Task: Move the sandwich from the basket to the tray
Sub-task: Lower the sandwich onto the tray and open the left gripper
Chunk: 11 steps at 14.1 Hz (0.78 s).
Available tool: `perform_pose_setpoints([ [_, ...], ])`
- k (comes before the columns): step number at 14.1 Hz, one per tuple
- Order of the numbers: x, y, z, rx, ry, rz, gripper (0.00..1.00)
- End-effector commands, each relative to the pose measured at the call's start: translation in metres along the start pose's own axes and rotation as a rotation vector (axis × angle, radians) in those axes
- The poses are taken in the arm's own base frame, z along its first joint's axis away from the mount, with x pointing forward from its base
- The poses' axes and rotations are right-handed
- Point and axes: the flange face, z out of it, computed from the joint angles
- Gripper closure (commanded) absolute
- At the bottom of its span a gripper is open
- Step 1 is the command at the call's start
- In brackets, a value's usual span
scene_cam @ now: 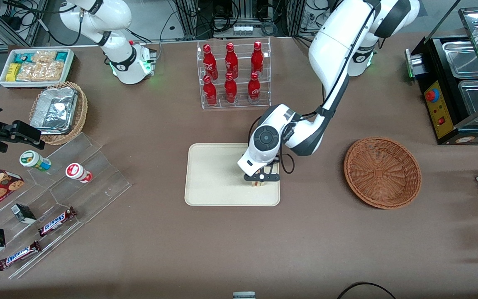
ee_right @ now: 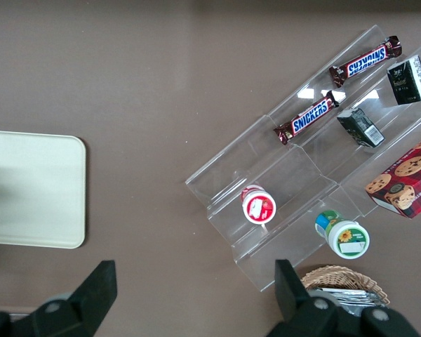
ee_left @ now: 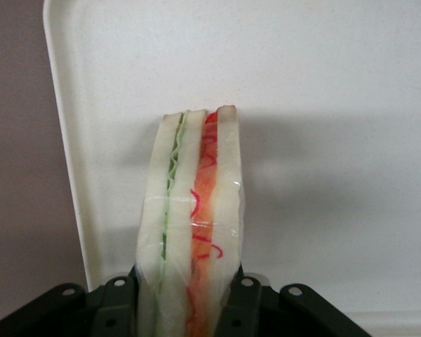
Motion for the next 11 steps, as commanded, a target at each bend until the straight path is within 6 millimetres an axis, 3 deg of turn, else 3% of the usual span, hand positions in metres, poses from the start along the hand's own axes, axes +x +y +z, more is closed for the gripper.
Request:
perform_pose_setpoints([
  [1,0.004,0.003,0.0,0.019,0.031,-0.002,0.45],
  [3,0.005,0.003,-0.001,0.028,0.042,0.0,0.33],
  [5,0.006,0.003,-0.014,0.02,0.055,-0.002,0.04],
  [7,0.013,-0.011,-0.056,0.001,0.08,-0.03,0.0],
  [11,0.016,-0.085,-0.163,0.037,0.024,-0.121,0.0],
])
